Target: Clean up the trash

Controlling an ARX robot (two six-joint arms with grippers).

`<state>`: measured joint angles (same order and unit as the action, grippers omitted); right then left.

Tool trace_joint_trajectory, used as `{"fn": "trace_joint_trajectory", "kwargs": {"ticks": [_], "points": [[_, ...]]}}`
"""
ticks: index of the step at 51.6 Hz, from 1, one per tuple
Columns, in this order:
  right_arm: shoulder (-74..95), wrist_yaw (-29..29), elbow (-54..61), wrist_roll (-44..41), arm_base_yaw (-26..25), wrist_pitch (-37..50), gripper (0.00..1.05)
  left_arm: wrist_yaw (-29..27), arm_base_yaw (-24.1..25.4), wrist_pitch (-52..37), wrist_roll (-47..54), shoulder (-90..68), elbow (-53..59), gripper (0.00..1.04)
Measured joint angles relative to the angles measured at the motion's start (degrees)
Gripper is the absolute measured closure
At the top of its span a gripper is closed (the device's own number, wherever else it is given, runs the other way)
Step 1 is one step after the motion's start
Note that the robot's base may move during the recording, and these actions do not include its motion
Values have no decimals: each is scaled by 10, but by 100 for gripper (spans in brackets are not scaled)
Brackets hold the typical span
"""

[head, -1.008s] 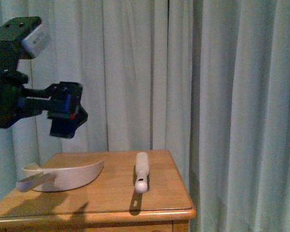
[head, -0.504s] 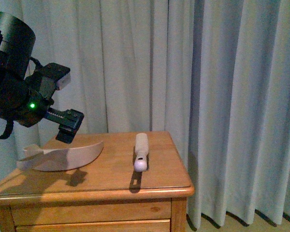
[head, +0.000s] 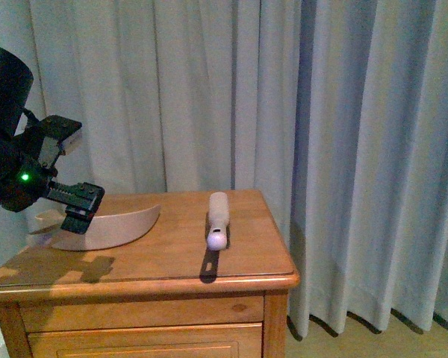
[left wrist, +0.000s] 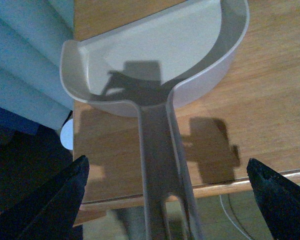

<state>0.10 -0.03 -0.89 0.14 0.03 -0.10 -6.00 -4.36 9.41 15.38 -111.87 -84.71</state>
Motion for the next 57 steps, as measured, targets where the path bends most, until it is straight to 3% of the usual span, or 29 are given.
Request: {"fn": "trace_joint_trajectory", "kwargs": {"ticks": [57], "points": [[0,0,0,0,0,0,7,-9,14,4,-15,-75,-30,8]]}}
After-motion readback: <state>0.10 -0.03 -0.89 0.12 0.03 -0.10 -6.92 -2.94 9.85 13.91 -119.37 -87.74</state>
